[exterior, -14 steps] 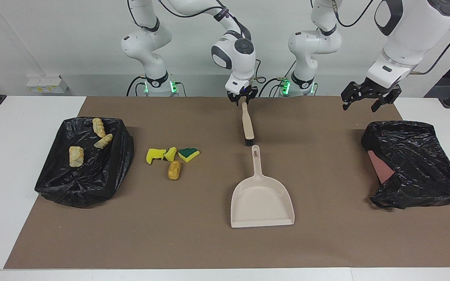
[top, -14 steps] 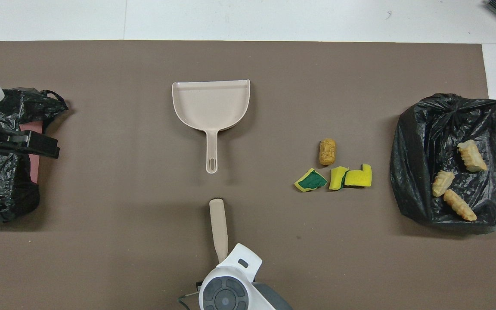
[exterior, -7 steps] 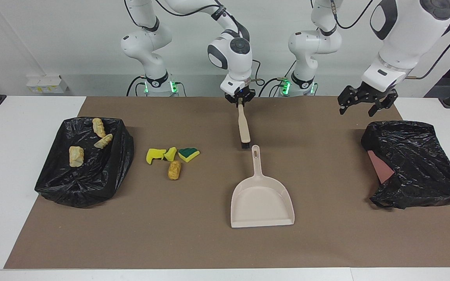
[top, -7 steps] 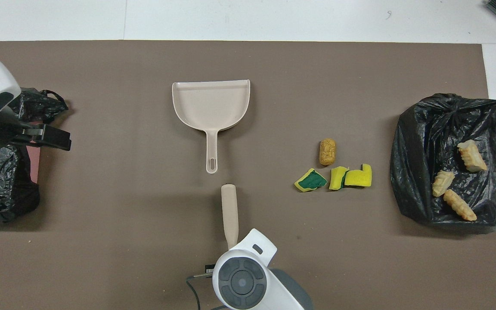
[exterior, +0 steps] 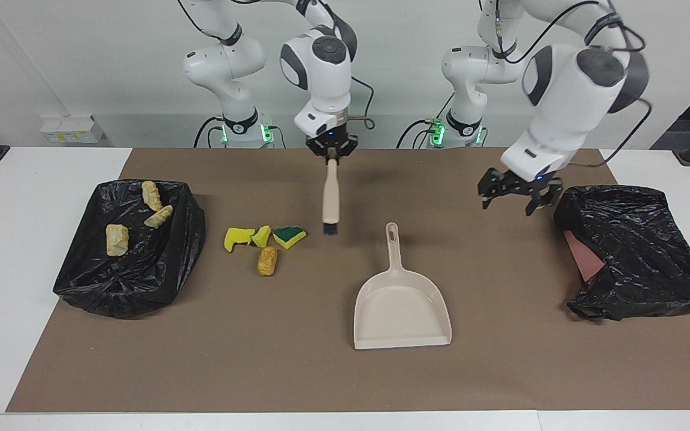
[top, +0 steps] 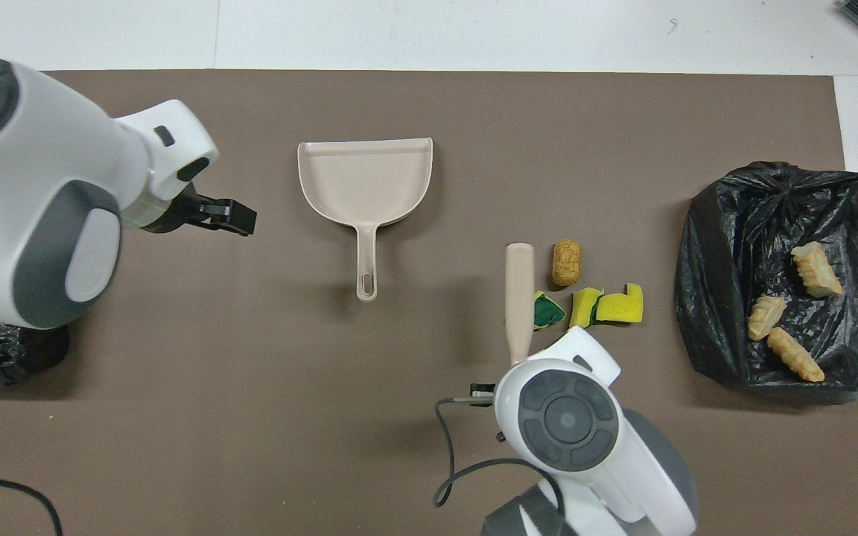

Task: Sweep and dump trash in bin
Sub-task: 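Grasp the dustpan with the left gripper while the right gripper carries the brush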

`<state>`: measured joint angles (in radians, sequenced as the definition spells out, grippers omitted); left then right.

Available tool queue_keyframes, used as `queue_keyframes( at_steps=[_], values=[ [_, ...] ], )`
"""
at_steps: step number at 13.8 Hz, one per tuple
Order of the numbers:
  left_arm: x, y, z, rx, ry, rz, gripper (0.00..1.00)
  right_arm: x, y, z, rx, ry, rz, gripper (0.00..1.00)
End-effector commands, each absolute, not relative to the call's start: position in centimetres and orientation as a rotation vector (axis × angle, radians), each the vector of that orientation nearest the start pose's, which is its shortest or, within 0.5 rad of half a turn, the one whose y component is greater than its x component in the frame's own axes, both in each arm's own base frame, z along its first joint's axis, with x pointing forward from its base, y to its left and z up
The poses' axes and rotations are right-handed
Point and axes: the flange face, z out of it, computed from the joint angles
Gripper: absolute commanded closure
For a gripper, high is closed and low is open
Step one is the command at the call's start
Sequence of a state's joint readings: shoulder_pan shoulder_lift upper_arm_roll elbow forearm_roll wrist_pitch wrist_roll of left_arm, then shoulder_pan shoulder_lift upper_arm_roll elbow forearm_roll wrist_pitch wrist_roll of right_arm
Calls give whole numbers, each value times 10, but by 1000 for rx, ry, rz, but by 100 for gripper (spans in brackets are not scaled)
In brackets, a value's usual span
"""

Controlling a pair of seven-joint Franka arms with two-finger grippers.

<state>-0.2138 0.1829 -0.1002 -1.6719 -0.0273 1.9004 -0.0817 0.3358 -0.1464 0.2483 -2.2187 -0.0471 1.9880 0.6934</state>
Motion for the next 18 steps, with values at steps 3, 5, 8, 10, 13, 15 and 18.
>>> queue_keyframes(
  at_steps=[3,5,8,10,13,15,18],
  values=[
    [595,-271,448,-3203,241,-134,0,441,181,412,-3415,5,134,100],
    [590,-300,426,-3203,223,-127,0,456,131,407,-3472,-199,225,100],
    [575,-331,399,-3208,183,-106,0,470,83,385,-3490,-295,329,100],
    [563,-337,377,-3208,195,-107,0,476,83,367,-3483,-376,372,100],
    [558,-348,362,-3204,213,-87,0,474,86,359,-3448,-472,430,100],
    [558,-348,363,-3207,176,-85,36,468,103,358,-3380,-441,450,100],
    [556,-348,361,-3199,215,-71,100,465,125,351,-3285,-370,467,100]
  ],
)
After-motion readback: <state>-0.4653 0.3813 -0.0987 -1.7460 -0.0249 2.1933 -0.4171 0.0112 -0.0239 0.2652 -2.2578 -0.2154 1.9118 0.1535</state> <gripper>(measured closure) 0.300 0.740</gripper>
